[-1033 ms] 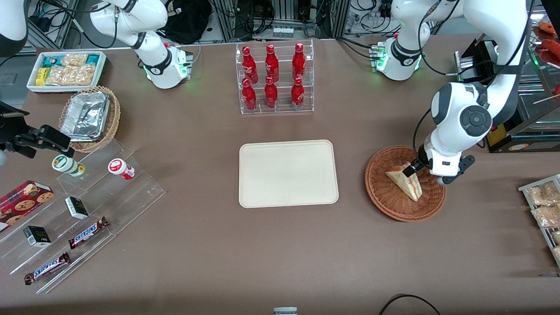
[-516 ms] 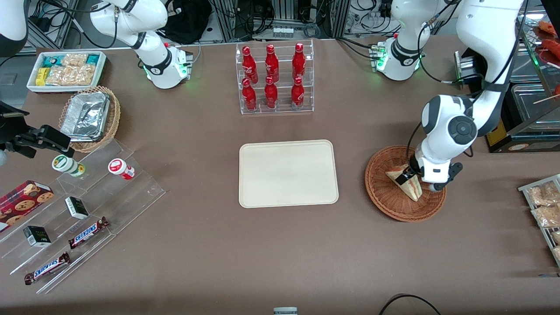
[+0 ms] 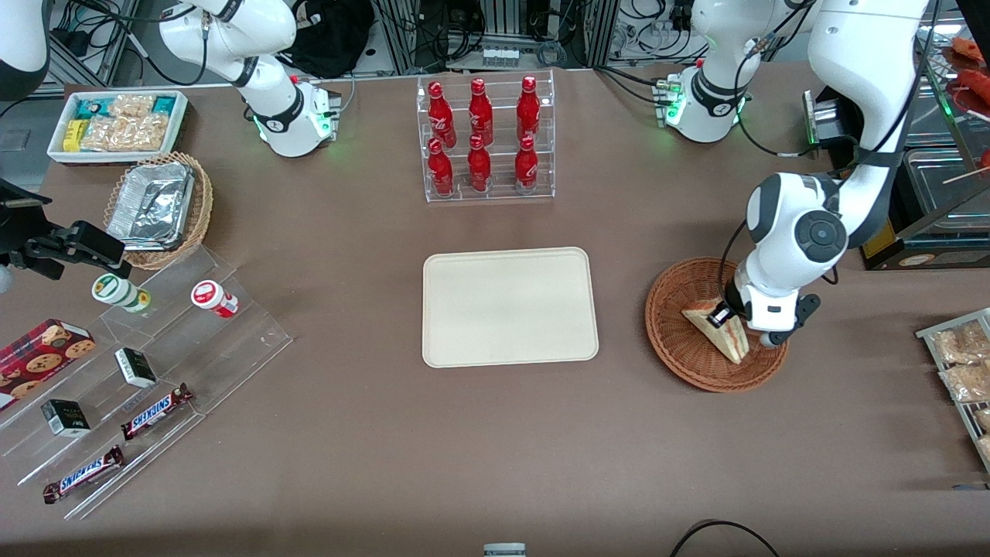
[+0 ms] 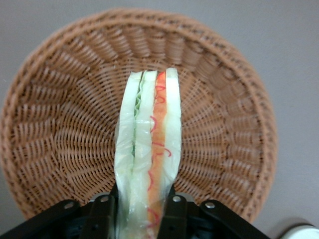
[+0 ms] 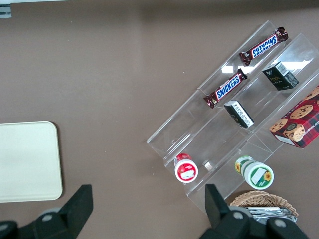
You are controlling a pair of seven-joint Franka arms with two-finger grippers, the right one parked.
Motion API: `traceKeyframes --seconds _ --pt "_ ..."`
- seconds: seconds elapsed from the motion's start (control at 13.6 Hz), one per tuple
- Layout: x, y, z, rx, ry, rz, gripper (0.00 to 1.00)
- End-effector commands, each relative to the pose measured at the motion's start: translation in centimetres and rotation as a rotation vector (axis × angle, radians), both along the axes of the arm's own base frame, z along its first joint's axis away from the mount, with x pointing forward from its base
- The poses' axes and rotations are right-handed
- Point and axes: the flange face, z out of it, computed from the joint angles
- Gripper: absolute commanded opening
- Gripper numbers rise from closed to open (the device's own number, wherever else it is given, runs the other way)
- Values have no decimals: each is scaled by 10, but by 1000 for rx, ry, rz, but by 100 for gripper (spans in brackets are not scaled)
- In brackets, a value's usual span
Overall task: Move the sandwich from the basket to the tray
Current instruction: 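Lift the sandwich and carry it over the cream tray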
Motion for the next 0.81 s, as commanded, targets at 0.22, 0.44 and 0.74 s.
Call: traceKeyframes --seconds 0.22,0.44,0.74 --pt "36 -90 141 24 48 -121 6" --pt "16 -179 138 27 81 -256 7" --pt "-10 -284 87 24 134 -411 7"
